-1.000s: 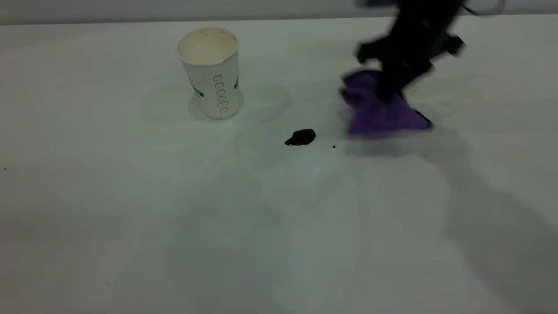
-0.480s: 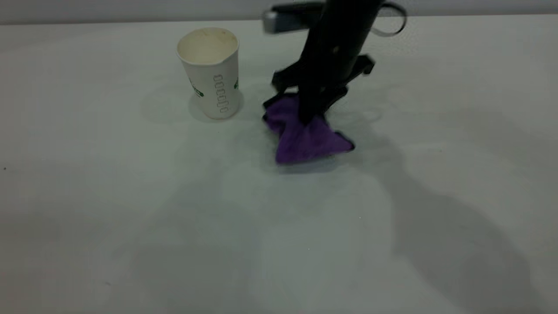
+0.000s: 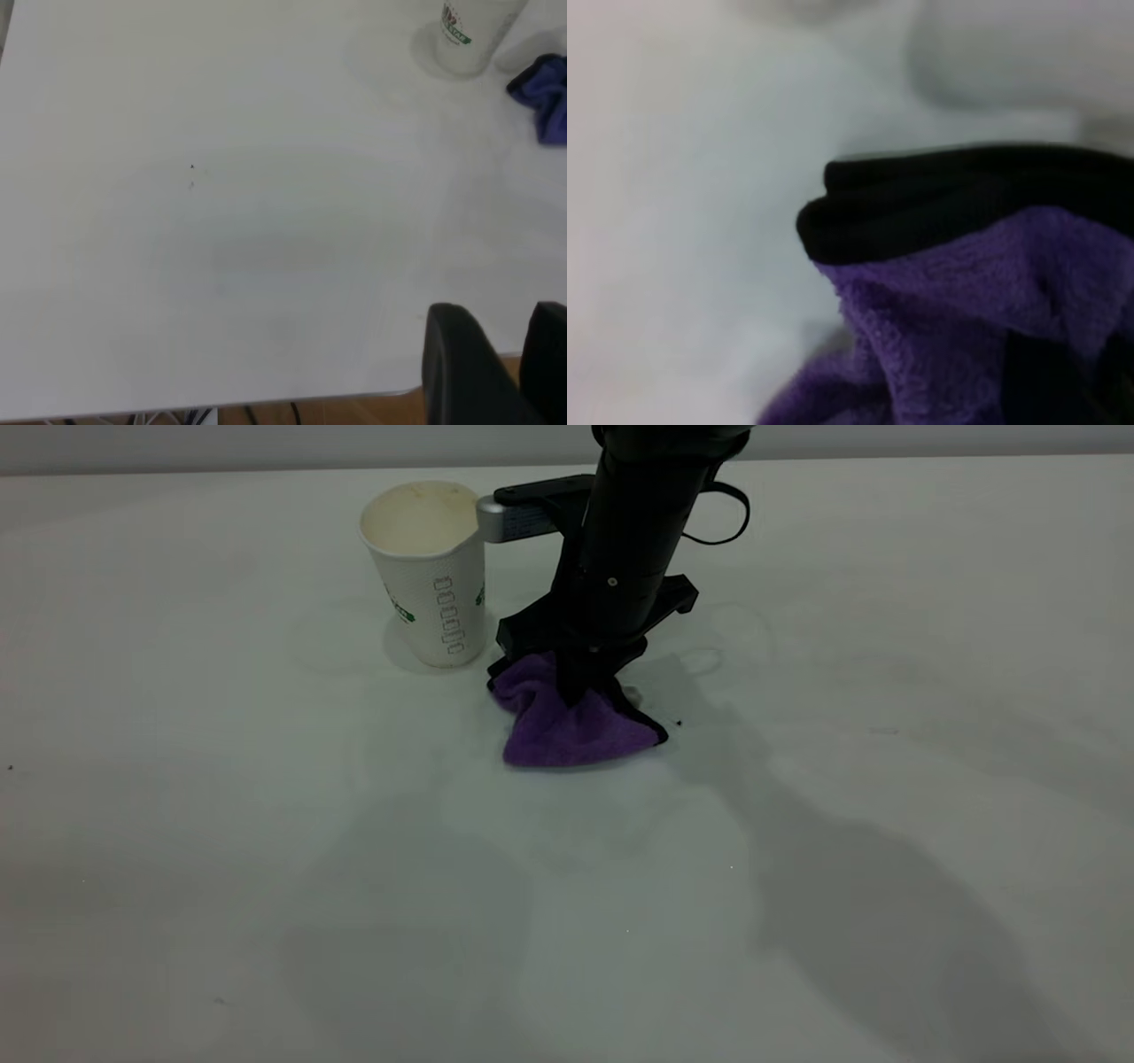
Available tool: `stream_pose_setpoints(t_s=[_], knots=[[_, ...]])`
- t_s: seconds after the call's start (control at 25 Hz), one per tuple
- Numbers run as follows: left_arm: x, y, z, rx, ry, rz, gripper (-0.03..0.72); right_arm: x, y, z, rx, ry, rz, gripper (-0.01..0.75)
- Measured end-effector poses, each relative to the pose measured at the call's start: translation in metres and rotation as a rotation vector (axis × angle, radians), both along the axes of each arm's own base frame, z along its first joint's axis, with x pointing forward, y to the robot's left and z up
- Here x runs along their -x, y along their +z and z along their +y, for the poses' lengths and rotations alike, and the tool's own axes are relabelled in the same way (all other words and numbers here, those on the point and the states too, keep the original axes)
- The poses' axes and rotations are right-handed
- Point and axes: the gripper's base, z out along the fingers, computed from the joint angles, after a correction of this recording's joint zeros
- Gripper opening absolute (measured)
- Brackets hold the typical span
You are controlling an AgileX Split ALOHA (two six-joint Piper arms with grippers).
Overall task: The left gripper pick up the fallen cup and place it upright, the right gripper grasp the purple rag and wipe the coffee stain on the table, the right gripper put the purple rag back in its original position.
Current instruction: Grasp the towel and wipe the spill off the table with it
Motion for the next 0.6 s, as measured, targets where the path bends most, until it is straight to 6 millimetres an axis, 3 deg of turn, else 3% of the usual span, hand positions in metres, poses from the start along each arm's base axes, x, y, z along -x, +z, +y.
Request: stream_pose_setpoints(t_s=[0.16,0.32,0.44,0.6], knots=[[0.0,0.0,0.0,0.0,0.0,0.0,0.238,-0.01,0.0,-0.029,0.141,-0.057,0.018,0.061],[0.0,0.0,0.0,0.0,0.0,0.0,0.238,-0.007,-0.001,-0.052,0.312,-0.055,0.096,0.061],[0.0,0.0,0.0,0.0,0.0,0.0,0.238,-0.001,-0.002,-0.057,0.346,-0.058,0.165,0.061],[0.0,0.0,0.0,0.0,0.0,0.0,0.238,0.004,-0.002,-0.045,0.245,-0.032,0.208,0.061]])
